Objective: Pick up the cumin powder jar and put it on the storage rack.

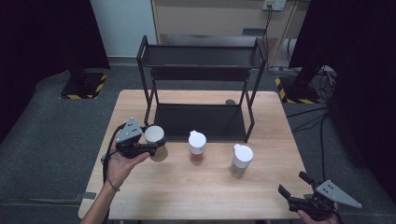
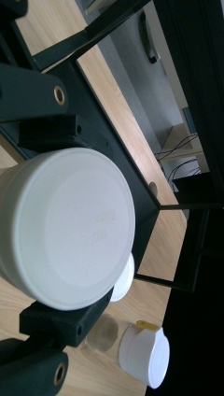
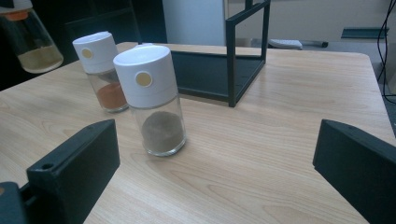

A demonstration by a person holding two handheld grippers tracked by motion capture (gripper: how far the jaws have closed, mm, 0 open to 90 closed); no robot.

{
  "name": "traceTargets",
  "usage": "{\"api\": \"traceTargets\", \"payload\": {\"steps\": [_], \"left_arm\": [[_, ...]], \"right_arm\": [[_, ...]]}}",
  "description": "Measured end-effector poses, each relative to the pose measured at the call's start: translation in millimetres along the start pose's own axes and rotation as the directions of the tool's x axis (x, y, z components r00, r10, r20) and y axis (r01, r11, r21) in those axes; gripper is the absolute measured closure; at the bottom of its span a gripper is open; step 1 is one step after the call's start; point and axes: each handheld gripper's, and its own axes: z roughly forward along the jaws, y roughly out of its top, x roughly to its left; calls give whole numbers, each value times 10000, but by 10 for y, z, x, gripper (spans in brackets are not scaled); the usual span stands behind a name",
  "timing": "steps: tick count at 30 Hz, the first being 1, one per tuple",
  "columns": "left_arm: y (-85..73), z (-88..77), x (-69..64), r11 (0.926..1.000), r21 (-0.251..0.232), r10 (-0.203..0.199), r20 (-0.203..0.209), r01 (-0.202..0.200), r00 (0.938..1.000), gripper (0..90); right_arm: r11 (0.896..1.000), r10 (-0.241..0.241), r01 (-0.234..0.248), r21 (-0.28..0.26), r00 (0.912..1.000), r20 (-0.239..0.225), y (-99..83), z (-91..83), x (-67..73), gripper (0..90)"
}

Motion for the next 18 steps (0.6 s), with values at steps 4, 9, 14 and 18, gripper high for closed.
{"api": "traceTargets", "payload": {"steps": [4, 9, 14, 18], "left_arm": [[54, 86, 44, 10000, -21, -46, -30, 46, 10000, 328], [102, 205, 100, 9999, 25, -127, -98, 127, 9999, 327], [144, 331, 152, 9998, 7, -219, -152, 219, 9996, 328], [193, 445, 183, 9998, 43, -177, -260, 178, 9995, 328]], "right_arm": [[10000, -8, 8, 3, 10000, -1, 0, 0, 0, 10], [10000, -10, 10, 25, 10000, -12, 1, 2, 0, 10], [10000, -8, 8, 45, 10000, 0, 2, 6, 3, 11], [10000, -15, 15, 27, 10000, -5, 0, 6, 1, 11]]}}
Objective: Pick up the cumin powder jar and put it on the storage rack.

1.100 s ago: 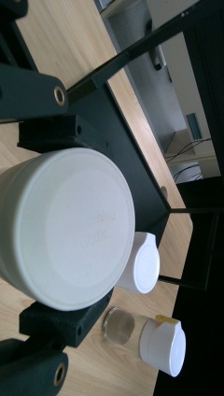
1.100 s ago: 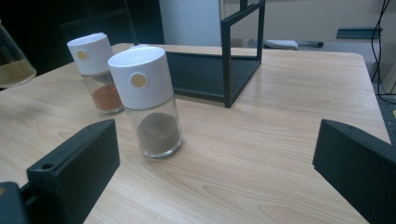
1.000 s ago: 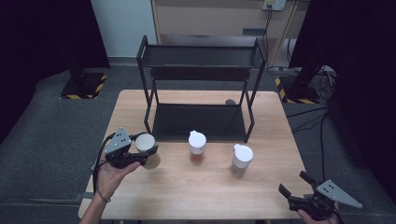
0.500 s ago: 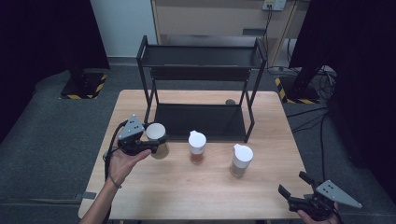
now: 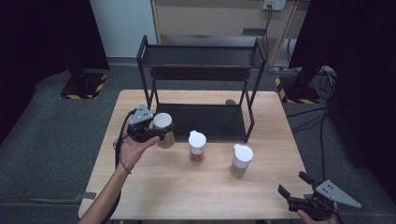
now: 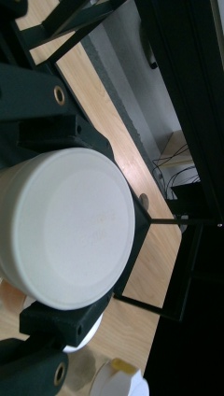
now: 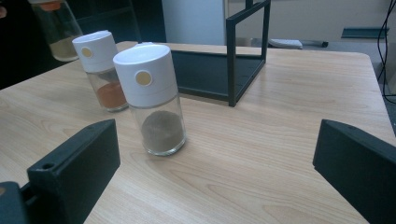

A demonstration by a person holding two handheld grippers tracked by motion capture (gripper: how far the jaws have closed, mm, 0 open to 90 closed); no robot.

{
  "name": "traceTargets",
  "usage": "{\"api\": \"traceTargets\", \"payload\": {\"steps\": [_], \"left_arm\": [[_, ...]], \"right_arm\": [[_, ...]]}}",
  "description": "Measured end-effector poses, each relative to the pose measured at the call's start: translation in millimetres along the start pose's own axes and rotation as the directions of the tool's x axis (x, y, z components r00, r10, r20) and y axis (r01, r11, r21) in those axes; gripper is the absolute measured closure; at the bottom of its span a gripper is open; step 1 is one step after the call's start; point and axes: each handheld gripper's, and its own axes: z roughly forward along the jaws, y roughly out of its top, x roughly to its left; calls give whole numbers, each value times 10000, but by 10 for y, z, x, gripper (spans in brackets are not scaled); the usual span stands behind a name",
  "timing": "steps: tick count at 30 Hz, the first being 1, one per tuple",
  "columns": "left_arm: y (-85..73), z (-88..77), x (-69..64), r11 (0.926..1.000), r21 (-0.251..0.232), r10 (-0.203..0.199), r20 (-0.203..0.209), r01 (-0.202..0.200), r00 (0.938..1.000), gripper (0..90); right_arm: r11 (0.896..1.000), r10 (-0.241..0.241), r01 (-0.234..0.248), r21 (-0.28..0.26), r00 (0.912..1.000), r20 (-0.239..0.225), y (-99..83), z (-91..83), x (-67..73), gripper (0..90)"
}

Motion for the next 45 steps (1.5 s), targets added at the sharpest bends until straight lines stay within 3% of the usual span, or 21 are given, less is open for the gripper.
{"api": "traceTargets", "payload": {"steps": [7, 15, 25, 28, 38, 43, 45], "left_arm": [[108, 170, 53, 9999, 119, 91, -155, -89, 9998, 328], [184, 345, 125, 9999, -56, -128, -302, 126, 9995, 328], [219, 580, 165, 9988, -238, -454, -916, 434, 9948, 328], [204, 681, 176, 9984, -257, -541, -1242, 513, 9908, 328], [89, 870, 202, 9938, -355, -1105, -1776, 1058, 9779, 328], [13, 965, 163, 9928, -319, -1194, -2166, 1152, 9689, 328], [-11, 995, 157, 9929, -296, -1189, -2208, 1152, 9680, 328]], "right_arm": [[10000, 23, -23, 15, 10000, -76, -1, 4, -9, 12], [10000, 25, -25, -1, 10000, -50, -5, 3, -12, 13], [10000, 72, -72, -4, 9999, -85, -8, 2, -22, 14], [10000, 95, -95, -13, 9999, -103, -10, 1, -27, 15], [9999, 106, -107, -51, 9998, -153, -17, 1, -39, 17], [9999, 110, -111, -35, 9998, -166, -14, -2, -39, 17], [9999, 111, -112, -53, 9998, -179, -17, 0, -42, 17]]}}
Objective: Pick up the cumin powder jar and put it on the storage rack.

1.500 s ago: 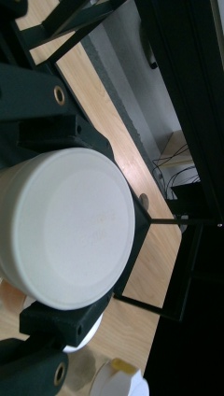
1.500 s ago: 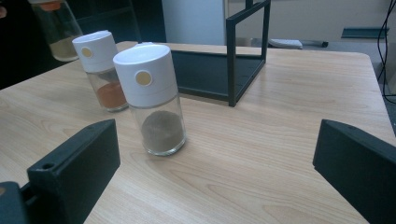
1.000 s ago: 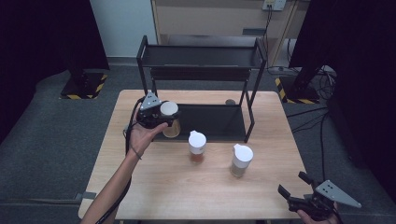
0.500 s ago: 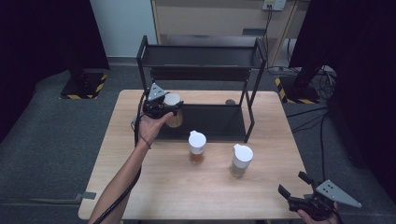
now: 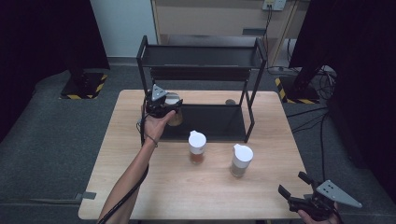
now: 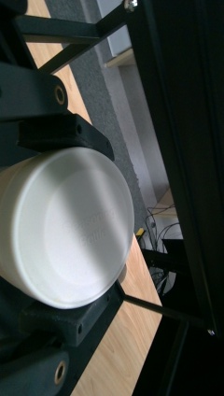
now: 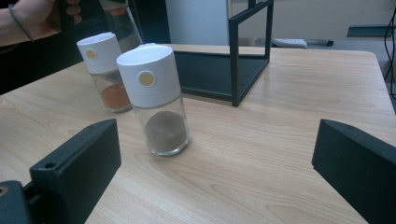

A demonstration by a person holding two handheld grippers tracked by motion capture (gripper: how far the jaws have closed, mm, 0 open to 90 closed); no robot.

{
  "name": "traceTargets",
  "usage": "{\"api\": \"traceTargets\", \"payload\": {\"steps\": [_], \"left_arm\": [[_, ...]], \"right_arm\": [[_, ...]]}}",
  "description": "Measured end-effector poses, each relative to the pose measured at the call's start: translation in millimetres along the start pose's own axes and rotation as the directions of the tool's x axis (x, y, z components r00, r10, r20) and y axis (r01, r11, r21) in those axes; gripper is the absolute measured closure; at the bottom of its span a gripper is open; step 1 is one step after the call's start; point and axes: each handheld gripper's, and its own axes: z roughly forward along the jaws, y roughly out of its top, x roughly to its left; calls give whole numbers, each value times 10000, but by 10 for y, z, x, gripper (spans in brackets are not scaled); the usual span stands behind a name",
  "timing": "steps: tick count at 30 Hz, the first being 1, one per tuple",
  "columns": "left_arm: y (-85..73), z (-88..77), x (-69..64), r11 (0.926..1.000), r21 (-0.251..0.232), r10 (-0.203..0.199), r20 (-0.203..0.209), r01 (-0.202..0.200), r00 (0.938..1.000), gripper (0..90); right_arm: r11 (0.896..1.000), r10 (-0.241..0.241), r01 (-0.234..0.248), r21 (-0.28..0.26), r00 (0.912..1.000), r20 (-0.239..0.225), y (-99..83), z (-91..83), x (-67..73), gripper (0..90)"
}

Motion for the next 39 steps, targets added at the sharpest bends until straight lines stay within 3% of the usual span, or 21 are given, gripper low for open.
{"api": "traceTargets", "payload": {"steps": [6, 9, 11, 15, 23, 39], "left_arm": [[-92, 79, -52, 9999, 131, -5, -311, 9, 9995, 328], [-129, 119, -53, 9997, 149, -192, -301, 196, 9994, 328], [-130, 138, -61, 9997, 237, -74, -317, 82, 9995, 328], [-169, 166, -58, 9994, 194, -276, -332, 282, 9991, 328], [-233, 219, -65, 9989, 375, -249, -424, 265, 9988, 328], [-330, 225, -70, 9993, 104, -363, -478, 368, 9982, 327]], "right_arm": [[10000, -13, 13, 14, 10000, -55, 2, -1, -3, 20], [10000, -38, 38, 29, 10000, -79, 4, 1, -2, 21], [10000, -36, 36, 29, 9999, -112, 4, -1, -6, 22], [10000, -23, 25, 76, 9999, -165, 8, 3, -9, 23], [10000, -56, 57, 73, 9998, -174, 8, 3, -11, 22], [9999, -53, 55, 94, 9998, -183, 12, 1, -5, 22]]}}
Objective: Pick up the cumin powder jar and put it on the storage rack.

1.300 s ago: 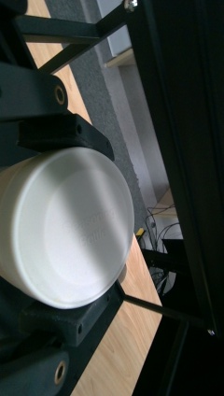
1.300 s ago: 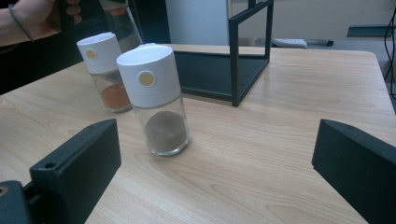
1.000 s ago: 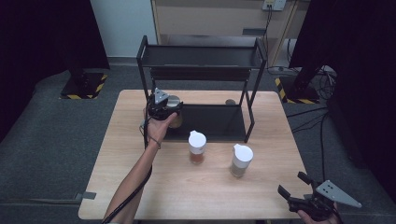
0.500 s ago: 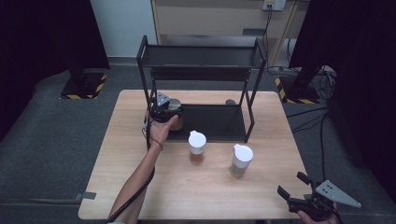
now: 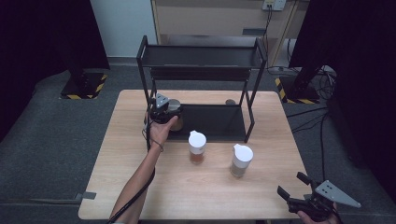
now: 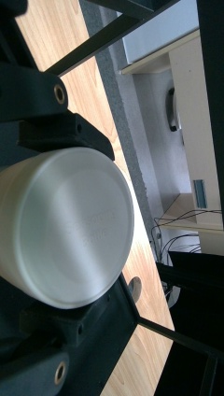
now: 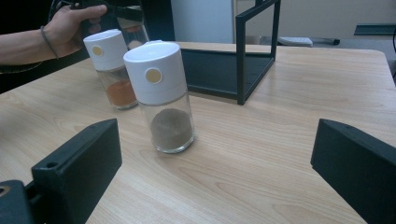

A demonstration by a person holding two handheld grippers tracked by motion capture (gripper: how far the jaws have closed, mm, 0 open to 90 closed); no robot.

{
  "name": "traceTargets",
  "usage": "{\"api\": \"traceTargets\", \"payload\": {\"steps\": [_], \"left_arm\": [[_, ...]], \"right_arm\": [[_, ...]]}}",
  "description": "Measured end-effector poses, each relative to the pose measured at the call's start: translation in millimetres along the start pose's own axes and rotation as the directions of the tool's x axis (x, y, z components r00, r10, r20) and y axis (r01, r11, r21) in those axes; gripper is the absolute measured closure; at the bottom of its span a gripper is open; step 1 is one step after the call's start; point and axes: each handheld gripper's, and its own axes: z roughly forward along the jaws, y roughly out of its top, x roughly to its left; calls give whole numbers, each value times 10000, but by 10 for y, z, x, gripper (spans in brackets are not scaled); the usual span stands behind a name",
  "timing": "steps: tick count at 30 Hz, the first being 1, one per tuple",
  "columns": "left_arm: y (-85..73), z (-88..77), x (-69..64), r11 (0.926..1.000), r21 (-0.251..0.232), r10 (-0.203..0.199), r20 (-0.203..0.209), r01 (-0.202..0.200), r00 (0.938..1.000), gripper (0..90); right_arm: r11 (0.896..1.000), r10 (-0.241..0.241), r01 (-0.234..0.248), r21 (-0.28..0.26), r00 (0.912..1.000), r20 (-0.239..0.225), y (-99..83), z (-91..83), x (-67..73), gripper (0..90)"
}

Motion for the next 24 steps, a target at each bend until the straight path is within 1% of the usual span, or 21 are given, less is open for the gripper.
{"api": "traceTargets", "payload": {"steps": [3, 4, 6, 10, 12, 14, 18, 20, 21, 23, 24], "left_arm": [[-3, -2, 3, 10000, 0, -10, 12, 10, 10000, 327], [-6, 0, 6, 10000, -24, -73, 19, 73, 10000, 326], [6, 1, 3, 10000, 26, -12, 9, 12, 10000, 326], [6, 3, 8, 10000, 28, -49, 17, 49, 10000, 326], [20, 2, 7, 10000, 81, -4, 0, 4, 10000, 325], [40, 6, 9, 9999, 133, -76, 22, 76, 10000, 323], [96, -3, 10, 9997, 170, -164, 33, 163, 9999, 255], [132, -14, -7, 9999, 145, -53, -14, 53, 10000, 240], [158, -15, -6, 9998, 187, -24, 1, 24, 10000, 187], [193, -22, -9, 9998, 216, -1, -3, 1, 10000, 140], [220, -29, -23, 9997, 259, 7, -87, -5, 10000, 140]], "right_arm": [[10000, 11, -11, 0, 10000, -5, -1, 0, -2, 22], [10000, 6, -6, -8, 10000, -3, 0, -2, 1, 23], [10000, 2, -2, 0, 10000, 2, 0, 1, 0, 22], [10000, 7, -7, -12, 10000, -10, -1, -2, -1, 22], [10000, 21, -21, -19, 10000, -5, -2, -2, -1, 23], [10000, 16, -16, -18, 10000, -8, -2, 0, -2, 23], [10000, 11, -11, -19, 10000, -12, -2, 1, -2, 23], [10000, 9, -9, -24, 10000, -10, -3, 2, -4, 23], [10000, 11, -11, -17, 10000, -10, -2, 1, -1, 23], [10000, 2, -2, -17, 10000, -12, -2, 2, 0, 23], [10000, 2, -2, -17, 10000, -12, -2, 2, 0, 23]]}}
